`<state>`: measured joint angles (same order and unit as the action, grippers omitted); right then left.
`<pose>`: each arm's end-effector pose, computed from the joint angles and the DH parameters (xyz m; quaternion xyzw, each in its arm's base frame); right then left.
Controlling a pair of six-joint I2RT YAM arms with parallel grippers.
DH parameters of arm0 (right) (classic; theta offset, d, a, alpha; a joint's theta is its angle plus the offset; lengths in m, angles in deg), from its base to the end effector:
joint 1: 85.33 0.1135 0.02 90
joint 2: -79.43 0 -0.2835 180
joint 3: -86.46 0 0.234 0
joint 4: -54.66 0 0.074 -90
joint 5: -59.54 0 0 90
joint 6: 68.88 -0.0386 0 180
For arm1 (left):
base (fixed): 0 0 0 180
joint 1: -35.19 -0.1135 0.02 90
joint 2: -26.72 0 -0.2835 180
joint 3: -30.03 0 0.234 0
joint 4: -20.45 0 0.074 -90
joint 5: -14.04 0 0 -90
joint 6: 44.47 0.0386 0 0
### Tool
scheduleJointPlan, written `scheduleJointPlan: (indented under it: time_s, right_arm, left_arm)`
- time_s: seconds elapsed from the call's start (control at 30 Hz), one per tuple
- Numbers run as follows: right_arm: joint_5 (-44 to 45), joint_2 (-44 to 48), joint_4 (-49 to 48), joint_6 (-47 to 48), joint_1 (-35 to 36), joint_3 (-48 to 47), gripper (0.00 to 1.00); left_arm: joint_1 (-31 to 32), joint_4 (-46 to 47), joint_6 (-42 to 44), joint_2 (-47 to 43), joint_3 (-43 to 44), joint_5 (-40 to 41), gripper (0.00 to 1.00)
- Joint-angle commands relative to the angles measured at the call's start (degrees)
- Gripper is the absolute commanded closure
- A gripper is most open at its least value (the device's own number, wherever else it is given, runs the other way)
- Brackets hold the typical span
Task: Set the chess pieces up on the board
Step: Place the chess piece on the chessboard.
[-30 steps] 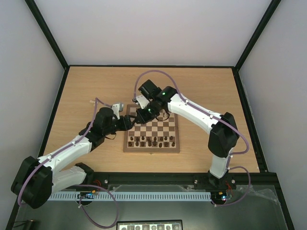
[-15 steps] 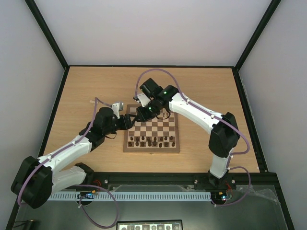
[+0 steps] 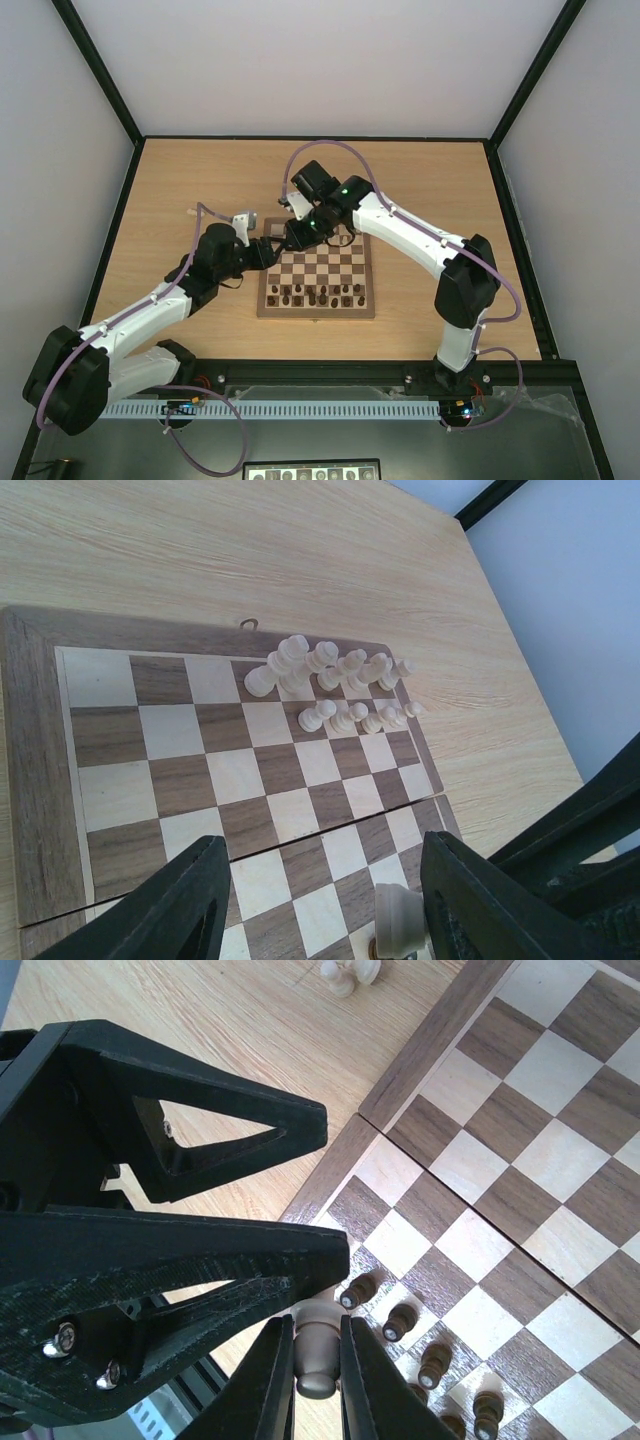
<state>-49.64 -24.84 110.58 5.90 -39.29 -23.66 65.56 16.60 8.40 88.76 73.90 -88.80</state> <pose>0.2641 0.2921 0.3274 -0.3011 0.8783 0.3063 0.2099 0.1794 -0.1150 0.2491 0.0138 0.8262 -0.3857 0.4104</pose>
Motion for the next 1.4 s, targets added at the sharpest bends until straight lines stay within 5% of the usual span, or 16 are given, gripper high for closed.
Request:
scheduleJointPlan:
  time_s: [0.0,0.63,0.87,1.37]
  right_arm:
    - [1.7,-0.6,-1.9,-0.7,-0.8,-3.5,0.89]
    - [2.9,-2.7,-1.6,-0.7,-1.0,-4.3,0.91]
    - [9.6,-1.5,-5.9,-1.8,-1.0,0.1,0.91]
    - [30.9,-8.2,-21.8,-2.5,2.9,4.3,0.9]
  left_arm:
    - [0.8,-3.0,0.7,0.5,0.6,-1.4,0.46]
    - [0.3,-4.9,1.5,0.5,0.9,0.5,0.47]
    - [-7.6,-9.5,1.9,-6.6,-1.0,1.4,0.42]
    - [-12.2,-14.6,3.1,-13.1,-0.5,1.5,0.01]
